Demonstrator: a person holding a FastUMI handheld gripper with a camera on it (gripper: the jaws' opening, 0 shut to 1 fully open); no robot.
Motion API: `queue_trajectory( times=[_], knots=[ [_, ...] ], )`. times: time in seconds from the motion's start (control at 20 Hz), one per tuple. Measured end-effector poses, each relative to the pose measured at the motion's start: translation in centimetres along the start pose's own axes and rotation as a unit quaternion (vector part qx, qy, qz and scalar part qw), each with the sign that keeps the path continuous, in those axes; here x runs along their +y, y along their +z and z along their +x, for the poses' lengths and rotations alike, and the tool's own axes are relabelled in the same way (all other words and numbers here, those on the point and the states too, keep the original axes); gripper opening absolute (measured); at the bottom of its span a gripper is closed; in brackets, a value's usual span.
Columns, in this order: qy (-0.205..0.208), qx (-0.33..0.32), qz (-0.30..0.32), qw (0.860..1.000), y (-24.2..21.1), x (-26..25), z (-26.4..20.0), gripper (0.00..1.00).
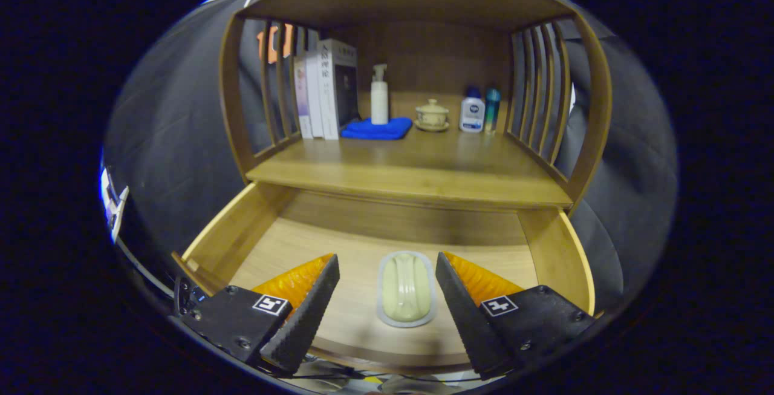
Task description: Pull open the drawer, take out the items inside it, and place them on the countertop above the cabinet.
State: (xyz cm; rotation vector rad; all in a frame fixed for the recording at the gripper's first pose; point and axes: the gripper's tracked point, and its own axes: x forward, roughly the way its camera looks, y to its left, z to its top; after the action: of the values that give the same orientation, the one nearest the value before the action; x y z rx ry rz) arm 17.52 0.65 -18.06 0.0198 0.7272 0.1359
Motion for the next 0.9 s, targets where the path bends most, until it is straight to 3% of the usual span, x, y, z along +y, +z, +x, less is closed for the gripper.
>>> queue_trajectory(
  times=[0.3, 0.5, 0.9],
  knots=[
    [-0.012, 0.108, -0.019, 0.994, -2.7, -0.5, 3.5, 0.92],
    [-0.031, 0.148, -0.007, 0.988, -4.0, -1.4, 4.9, 0.80],
    [-0.034, 0.191, 0.018, 0.981, -5.4, -1.6, 6.0, 0.30]
  ],
)
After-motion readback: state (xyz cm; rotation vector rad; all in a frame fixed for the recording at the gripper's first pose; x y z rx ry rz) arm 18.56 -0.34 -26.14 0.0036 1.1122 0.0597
